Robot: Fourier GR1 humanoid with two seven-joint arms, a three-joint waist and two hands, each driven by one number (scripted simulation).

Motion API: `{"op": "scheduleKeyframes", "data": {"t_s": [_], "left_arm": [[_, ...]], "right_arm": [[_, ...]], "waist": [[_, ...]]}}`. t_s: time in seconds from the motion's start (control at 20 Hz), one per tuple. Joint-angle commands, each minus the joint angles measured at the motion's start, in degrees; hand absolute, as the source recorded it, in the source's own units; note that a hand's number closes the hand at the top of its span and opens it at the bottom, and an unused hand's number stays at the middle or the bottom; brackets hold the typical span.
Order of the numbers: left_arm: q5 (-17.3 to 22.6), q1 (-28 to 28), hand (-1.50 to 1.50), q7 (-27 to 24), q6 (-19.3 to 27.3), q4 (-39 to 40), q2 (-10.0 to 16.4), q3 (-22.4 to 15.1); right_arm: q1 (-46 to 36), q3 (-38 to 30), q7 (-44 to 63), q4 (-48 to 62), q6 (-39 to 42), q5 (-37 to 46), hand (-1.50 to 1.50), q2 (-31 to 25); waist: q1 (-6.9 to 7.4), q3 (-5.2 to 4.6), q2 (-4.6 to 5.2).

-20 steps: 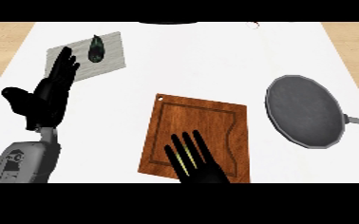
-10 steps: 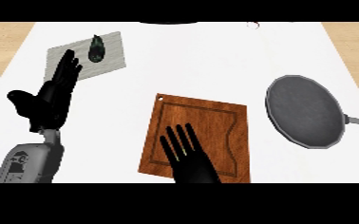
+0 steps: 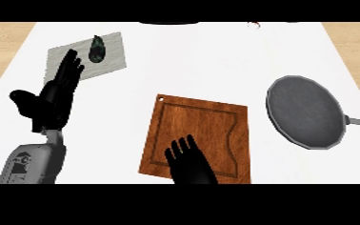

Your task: Pick the lemon from the cutting board and place it in the pan

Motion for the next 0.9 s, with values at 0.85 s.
{"op": "scheduleKeyframes", "data": {"t_s": [0.85], "left_arm": [[0.2, 3.2, 0.00, 0.1, -3.0, -1.9, 0.8, 1.7]], "right_arm": [[26.8, 7.3, 13.4, -18.2, 5.6, -9.1, 1.50, -1.7]], "waist": [[-0.38, 0.08, -0.02]]}}
